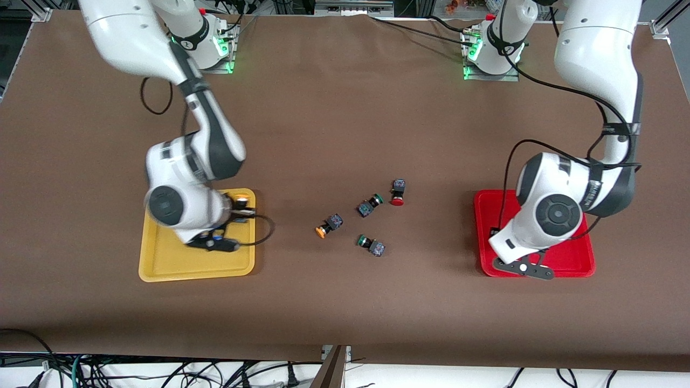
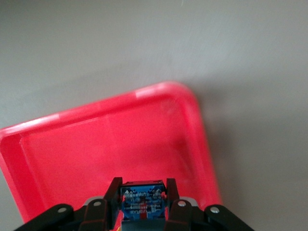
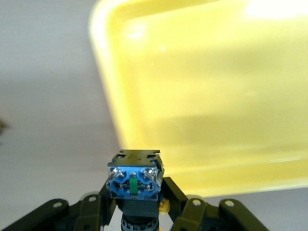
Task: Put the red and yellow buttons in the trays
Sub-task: 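Open both grippers to drop the buttons into the trays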
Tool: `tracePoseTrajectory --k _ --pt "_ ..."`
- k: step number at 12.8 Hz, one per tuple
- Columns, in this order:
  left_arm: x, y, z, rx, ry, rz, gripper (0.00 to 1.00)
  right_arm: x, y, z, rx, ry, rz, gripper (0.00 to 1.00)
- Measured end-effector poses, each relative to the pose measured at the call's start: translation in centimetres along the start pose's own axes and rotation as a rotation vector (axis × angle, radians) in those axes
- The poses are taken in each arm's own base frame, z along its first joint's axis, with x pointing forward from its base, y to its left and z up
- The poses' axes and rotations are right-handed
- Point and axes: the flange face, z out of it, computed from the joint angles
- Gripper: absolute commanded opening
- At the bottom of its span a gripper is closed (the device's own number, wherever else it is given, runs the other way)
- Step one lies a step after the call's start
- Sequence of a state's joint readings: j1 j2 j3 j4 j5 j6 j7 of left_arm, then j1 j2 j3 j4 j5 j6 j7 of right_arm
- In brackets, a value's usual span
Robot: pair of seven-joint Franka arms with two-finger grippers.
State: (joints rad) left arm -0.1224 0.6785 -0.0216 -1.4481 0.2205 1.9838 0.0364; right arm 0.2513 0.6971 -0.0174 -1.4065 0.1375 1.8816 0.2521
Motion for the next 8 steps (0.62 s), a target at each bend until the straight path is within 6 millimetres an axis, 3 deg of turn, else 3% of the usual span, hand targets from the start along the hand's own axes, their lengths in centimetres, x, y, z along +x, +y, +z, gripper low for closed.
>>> tracePoseTrajectory --k 2,4,5,6,7,8 --pt "-1.5 -0.8 4.1 -0.016 -0.042 0.042 0.26 2.1 7.5 1.8 0.004 -0.028 -0.035 0.06" --pt "-2.6 0.1 7.7 -0.029 0.01 0.056 0.38 3.6 13.1 4.0 -0.025 -0.04 -0.052 0.06" --pt "-3.1 0.6 8.9 -0.034 0.027 0.063 0.86 4.0 15.0 5.0 -0.03 -0.041 -0.049 0.07" --pt "-3.6 0.9 9.4 -0.037 0.03 0.067 1.0 4.4 16.1 5.9 -0.033 -0.041 -0.048 0.09" --pt "-3.8 0.9 9.3 -0.037 0.029 0.068 1.0 4.7 16.6 6.6 -0.032 -0.034 -0.053 0.16" --pt "-4.0 0.8 8.8 -0.036 0.034 0.07 1.0 4.8 16.7 7.2 -0.033 -0.03 -0.059 0.35"
